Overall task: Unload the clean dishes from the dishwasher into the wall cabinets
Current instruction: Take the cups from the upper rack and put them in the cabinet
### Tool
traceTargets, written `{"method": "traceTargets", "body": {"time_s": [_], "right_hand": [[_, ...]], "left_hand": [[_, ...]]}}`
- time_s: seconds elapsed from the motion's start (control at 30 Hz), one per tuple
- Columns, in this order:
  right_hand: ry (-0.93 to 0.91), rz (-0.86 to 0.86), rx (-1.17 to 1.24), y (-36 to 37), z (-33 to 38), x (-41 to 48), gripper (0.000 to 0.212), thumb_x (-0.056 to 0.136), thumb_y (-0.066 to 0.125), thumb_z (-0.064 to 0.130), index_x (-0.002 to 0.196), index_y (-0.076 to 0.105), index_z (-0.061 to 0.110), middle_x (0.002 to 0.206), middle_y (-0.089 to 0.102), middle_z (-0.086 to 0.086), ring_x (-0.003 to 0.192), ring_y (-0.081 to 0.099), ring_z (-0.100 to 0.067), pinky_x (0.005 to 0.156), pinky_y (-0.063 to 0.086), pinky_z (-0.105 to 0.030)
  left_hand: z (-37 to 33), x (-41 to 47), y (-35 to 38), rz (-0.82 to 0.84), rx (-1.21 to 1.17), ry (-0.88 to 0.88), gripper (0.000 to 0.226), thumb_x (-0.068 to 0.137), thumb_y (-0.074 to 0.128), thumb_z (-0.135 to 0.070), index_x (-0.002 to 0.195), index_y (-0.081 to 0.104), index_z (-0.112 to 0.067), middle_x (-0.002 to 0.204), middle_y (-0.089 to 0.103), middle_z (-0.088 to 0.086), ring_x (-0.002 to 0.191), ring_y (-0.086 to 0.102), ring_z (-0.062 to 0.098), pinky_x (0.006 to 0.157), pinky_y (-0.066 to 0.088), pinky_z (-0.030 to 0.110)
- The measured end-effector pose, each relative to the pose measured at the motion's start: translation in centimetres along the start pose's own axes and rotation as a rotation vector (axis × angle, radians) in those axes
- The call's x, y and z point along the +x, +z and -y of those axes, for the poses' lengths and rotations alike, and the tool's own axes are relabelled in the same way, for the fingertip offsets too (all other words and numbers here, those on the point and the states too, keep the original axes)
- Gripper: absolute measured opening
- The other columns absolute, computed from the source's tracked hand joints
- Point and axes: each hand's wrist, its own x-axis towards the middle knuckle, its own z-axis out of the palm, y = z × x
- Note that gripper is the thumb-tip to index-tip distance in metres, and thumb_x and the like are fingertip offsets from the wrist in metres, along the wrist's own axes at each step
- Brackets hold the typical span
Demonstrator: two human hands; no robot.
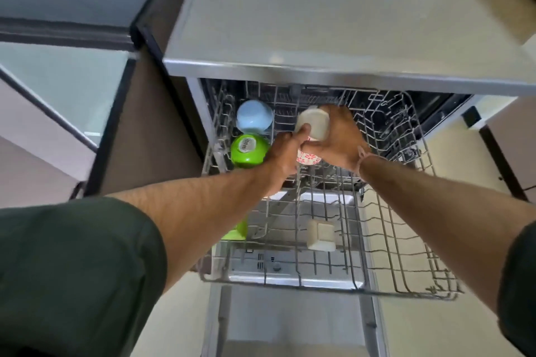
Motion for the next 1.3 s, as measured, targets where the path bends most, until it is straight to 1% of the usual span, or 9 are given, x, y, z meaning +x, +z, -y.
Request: {"method": "traceTargets", "body": {"time_s": [0.17, 0.27, 0.33, 0.43, 0.57, 0.67, 0.87, 1.1, 1.3], "right_hand": [[-0.046, -0.019, 0.006, -4.7, 8.9, -5.9, 0.09, 0.061, 0.079, 0.052, 0.137, 0.042, 0.02, 0.129, 0.043, -0.007, 0.111, 0.051, -0.024, 0.093, 0.049, -0.039], [-0.085, -0.049, 0.038, -7.3, 15.0, -9.0, 0.092, 0.058, 0.077, 0.059, 0.136, 0.043, 0.023, 0.128, 0.045, -0.006, 0.11, 0.053, -0.022, 0.088, 0.051, -0.035], [-0.12, -0.043, 0.031, -8.3, 19.3, -11.1, 0.088, 0.065, 0.08, 0.051, 0.138, 0.042, 0.019, 0.128, 0.044, -0.007, 0.108, 0.05, -0.02, 0.082, 0.047, -0.03], [-0.16, -0.049, 0.022, -8.9, 25.1, -13.2, 0.089, 0.068, 0.082, 0.046, 0.14, 0.04, 0.015, 0.13, 0.045, -0.009, 0.106, 0.048, -0.018, 0.081, 0.04, -0.025], [-0.199, -0.038, 0.037, -8.1, 31.7, -15.1, 0.089, 0.067, 0.081, 0.047, 0.139, 0.04, 0.015, 0.13, 0.046, -0.01, 0.11, 0.051, -0.022, 0.083, 0.04, -0.025], [-0.233, -0.016, 0.044, -6.0, 35.9, -15.4, 0.089, 0.064, 0.083, 0.049, 0.136, 0.043, 0.015, 0.124, 0.047, -0.006, 0.102, 0.049, -0.017, 0.083, 0.042, -0.026], [-0.234, 0.075, 0.119, 1.7, 40.9, -13.4, 0.09, 0.06, 0.085, 0.052, 0.134, 0.044, 0.021, 0.124, 0.045, 0.0, 0.107, 0.051, -0.017, 0.084, 0.048, -0.028], [-0.185, 0.162, 0.098, 12.3, 42.5, -6.9, 0.089, 0.064, 0.086, 0.046, 0.137, 0.041, 0.022, 0.131, 0.044, -0.002, 0.113, 0.049, -0.021, 0.091, 0.047, -0.031], [-0.184, 0.219, 0.04, 19.9, 41.9, -0.5, 0.089, 0.064, 0.088, 0.035, 0.138, 0.041, 0.022, 0.129, 0.046, -0.003, 0.113, 0.051, -0.023, 0.088, 0.045, -0.03]], "left_hand": [[-3.1, -10.1, -4.1, -0.051, 0.0, 0.082, 0.058, 0.087, 0.051, -0.065, 0.124, 0.058, -0.021, 0.113, 0.066, 0.002, 0.102, 0.063, 0.026, 0.092, 0.053, 0.046], [-4.7, -15.5, -7.6, -0.092, 0.001, 0.119, 0.068, 0.069, 0.054, -0.078, 0.11, 0.066, -0.025, 0.105, 0.072, 0.005, 0.097, 0.068, 0.028, 0.09, 0.056, 0.048], [-5.6, -19.3, -10.5, -0.091, 0.005, 0.152, 0.071, 0.064, 0.053, -0.08, 0.104, 0.068, -0.024, 0.102, 0.073, 0.007, 0.094, 0.07, 0.028, 0.088, 0.057, 0.048], [-6.9, -25.3, -14.6, -0.091, 0.0, 0.203, 0.066, 0.076, 0.052, -0.075, 0.109, 0.067, -0.02, 0.105, 0.073, 0.007, 0.095, 0.071, 0.024, 0.087, 0.058, 0.043], [-7.4, -29.7, -20.0, -0.116, -0.053, 0.226, 0.037, 0.094, 0.05, -0.059, 0.095, 0.062, -0.024, 0.1, 0.071, 0.003, 0.093, 0.067, 0.019, 0.088, 0.054, 0.036], [-6.9, -31.3, -24.0, -0.158, -0.06, 0.21, 0.035, 0.095, 0.049, -0.057, 0.105, 0.055, -0.024, 0.105, 0.065, 0.003, 0.101, 0.064, 0.023, 0.094, 0.053, 0.039], [-4.0, -29.1, -32.1, -0.204, -0.051, 0.125, 0.043, 0.095, 0.049, -0.057, 0.122, 0.048, -0.023, 0.126, 0.059, 0.007, 0.115, 0.059, 0.03, 0.101, 0.05, 0.045], [0.8, -19.4, -40.4, -0.232, -0.083, 0.023, 0.046, 0.09, 0.057, -0.054, 0.118, 0.055, -0.018, 0.109, 0.066, 0.009, 0.094, 0.065, 0.027, 0.093, 0.055, 0.042], [4.5, -10.4, -43.9, -0.258, -0.158, -0.024, 0.041, 0.092, 0.057, -0.049, 0.12, 0.055, -0.02, 0.113, 0.064, 0.006, 0.101, 0.063, 0.026, 0.093, 0.054, 0.042]]}}
